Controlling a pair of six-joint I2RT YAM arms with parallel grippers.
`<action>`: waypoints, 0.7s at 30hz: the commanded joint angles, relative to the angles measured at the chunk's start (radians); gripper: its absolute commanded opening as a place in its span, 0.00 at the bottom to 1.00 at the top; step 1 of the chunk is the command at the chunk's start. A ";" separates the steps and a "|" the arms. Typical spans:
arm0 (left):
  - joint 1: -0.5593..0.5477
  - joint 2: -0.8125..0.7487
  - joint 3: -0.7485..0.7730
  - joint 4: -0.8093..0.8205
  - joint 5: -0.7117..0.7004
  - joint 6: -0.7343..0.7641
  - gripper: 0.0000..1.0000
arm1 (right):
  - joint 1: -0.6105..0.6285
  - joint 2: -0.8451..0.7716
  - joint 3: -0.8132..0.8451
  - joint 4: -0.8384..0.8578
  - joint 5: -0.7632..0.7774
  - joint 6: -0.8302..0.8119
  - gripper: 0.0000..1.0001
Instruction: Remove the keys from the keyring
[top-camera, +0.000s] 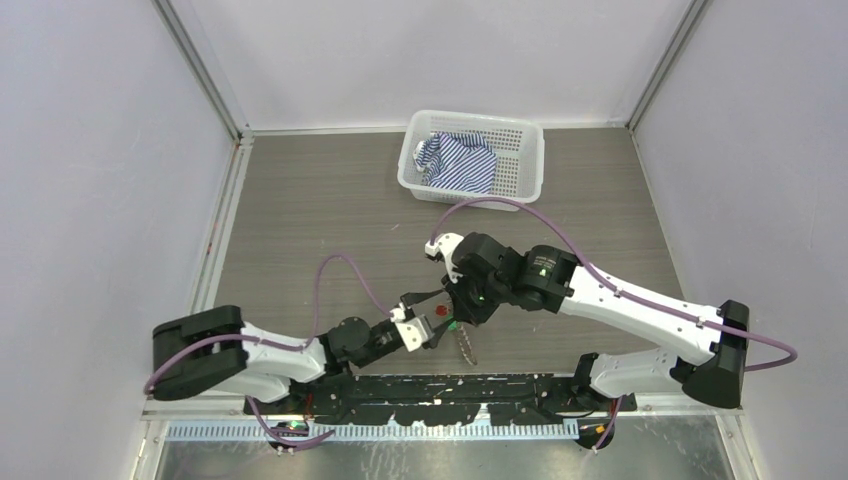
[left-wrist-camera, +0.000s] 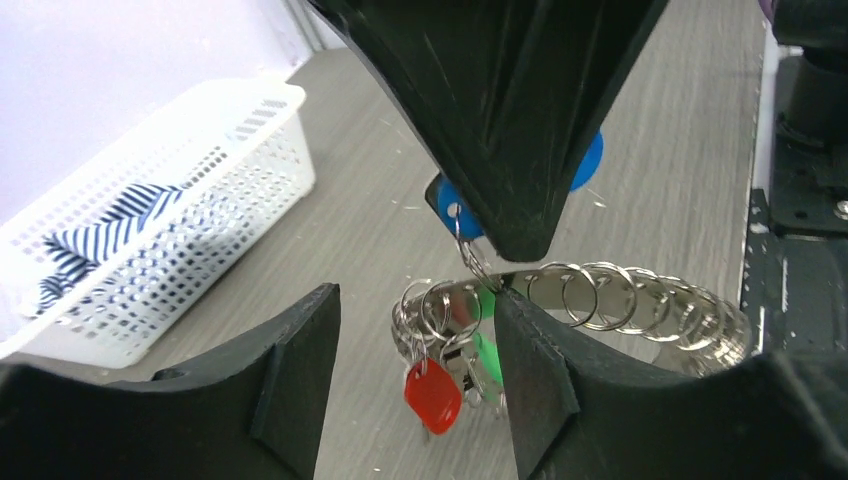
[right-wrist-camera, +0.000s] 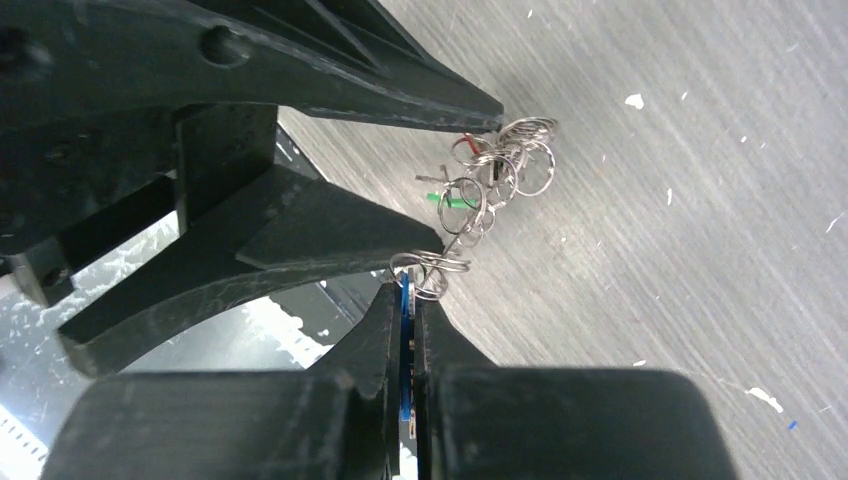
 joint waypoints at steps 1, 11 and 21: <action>0.003 -0.149 0.035 -0.110 -0.063 -0.014 0.59 | 0.003 -0.020 0.064 0.132 0.024 -0.060 0.01; 0.003 -0.372 0.112 -0.541 0.110 0.040 0.63 | 0.005 -0.138 -0.067 0.306 -0.052 -0.178 0.01; 0.003 -0.265 0.136 -0.486 0.144 0.041 0.64 | 0.020 -0.336 -0.244 0.456 -0.082 -0.254 0.01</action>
